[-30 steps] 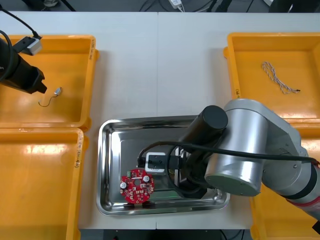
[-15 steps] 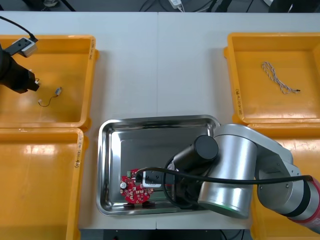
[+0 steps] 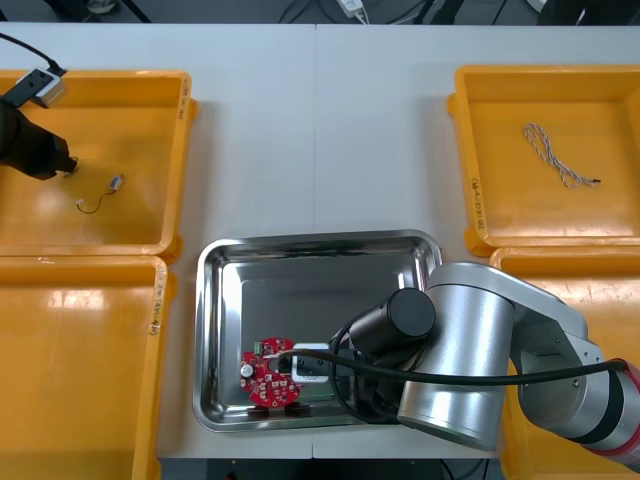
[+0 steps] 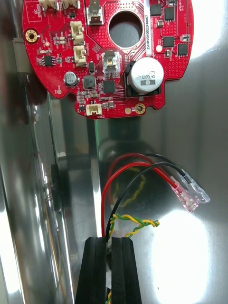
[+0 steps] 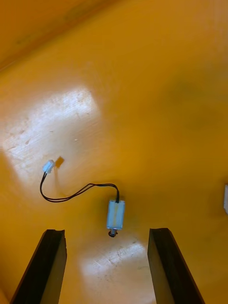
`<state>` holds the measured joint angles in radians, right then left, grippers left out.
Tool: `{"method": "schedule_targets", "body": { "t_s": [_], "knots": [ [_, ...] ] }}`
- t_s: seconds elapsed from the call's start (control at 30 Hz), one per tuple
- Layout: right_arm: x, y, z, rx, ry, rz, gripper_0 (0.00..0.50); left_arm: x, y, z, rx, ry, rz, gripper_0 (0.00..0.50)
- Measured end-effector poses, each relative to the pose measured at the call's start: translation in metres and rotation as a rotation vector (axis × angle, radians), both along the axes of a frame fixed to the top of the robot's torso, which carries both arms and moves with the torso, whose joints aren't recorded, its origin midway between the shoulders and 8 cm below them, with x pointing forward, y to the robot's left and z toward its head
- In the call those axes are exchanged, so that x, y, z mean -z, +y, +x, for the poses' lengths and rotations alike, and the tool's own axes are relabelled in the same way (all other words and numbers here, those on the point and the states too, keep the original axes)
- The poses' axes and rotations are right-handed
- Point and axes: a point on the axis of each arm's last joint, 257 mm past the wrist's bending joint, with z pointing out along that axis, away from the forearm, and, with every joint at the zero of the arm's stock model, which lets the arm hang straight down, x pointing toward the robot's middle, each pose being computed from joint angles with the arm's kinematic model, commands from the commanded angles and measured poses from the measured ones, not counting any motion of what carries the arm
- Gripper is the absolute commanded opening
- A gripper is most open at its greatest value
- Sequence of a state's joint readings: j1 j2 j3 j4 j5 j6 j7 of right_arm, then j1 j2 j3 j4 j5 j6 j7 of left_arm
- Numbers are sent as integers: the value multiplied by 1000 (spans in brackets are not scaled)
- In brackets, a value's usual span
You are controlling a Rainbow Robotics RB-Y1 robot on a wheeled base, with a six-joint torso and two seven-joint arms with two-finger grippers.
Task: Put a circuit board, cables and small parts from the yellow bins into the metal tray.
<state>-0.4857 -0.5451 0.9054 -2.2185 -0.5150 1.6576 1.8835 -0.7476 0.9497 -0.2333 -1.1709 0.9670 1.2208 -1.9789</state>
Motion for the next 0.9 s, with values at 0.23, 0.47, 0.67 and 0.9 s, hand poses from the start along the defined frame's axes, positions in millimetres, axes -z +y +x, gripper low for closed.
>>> {"method": "schedule_targets", "body": {
  "t_s": [0.23, 0.47, 0.67, 0.9],
  "knots": [
    [-1, -2, 5, 7, -18, -5, 477, 4, 6, 0, -16, 5, -4, 500],
    [-1, -2, 6, 9, -22, -6, 500, 6, 9, 2, -29, -3, -12, 500],
    [-1, -3, 6, 10, -22, -8, 500, 15, 8, 4, -41, -3, -29, 500],
    [0, -16, 5, 31, -6, -48, 500, 19, 6, 9, -46, -15, -43, 500]
  ]
}}
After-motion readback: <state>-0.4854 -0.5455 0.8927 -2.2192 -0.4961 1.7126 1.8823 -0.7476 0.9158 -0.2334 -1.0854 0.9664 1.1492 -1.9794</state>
